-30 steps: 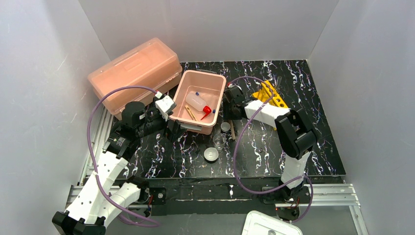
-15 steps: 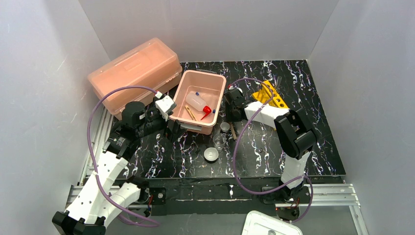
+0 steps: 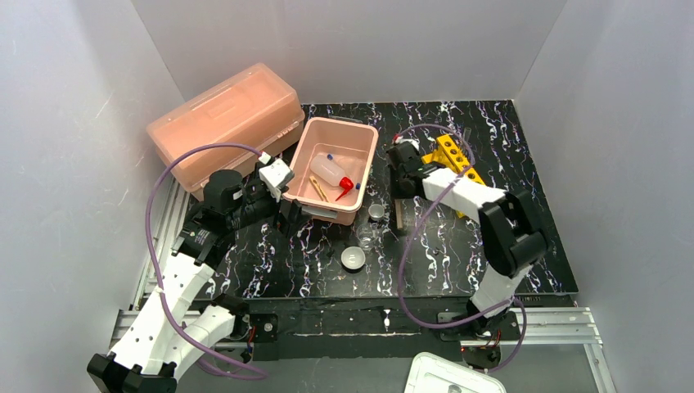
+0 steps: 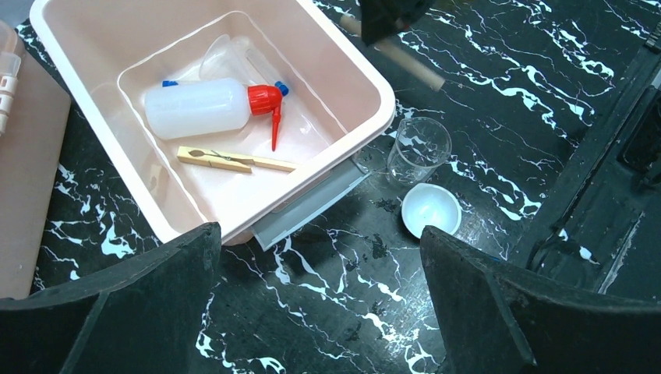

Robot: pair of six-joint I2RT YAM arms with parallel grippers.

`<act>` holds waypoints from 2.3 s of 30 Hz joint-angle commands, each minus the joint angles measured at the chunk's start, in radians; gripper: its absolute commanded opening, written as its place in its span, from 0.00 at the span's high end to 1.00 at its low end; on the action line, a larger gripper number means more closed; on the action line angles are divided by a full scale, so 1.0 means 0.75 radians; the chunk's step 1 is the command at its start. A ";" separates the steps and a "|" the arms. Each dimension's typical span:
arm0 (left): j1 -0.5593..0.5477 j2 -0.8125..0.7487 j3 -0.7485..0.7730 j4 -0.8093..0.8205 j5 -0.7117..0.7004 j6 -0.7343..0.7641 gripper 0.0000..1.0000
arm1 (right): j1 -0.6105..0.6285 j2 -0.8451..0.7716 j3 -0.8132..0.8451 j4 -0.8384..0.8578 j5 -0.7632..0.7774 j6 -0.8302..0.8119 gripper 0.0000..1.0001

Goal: Organize the chemistry lab equipment

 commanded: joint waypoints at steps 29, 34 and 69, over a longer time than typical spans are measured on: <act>0.021 -0.050 -0.049 0.028 -0.075 -0.159 0.01 | 0.303 0.487 1.220 -0.341 -0.304 -0.041 0.99; 0.022 -0.086 -0.074 0.049 -0.072 -0.147 0.01 | 0.313 0.533 1.176 -0.336 -0.320 -0.034 0.76; 0.025 -0.185 -0.045 -0.241 -0.153 -0.045 0.01 | 0.150 -0.650 -0.255 -0.158 -0.216 0.212 0.48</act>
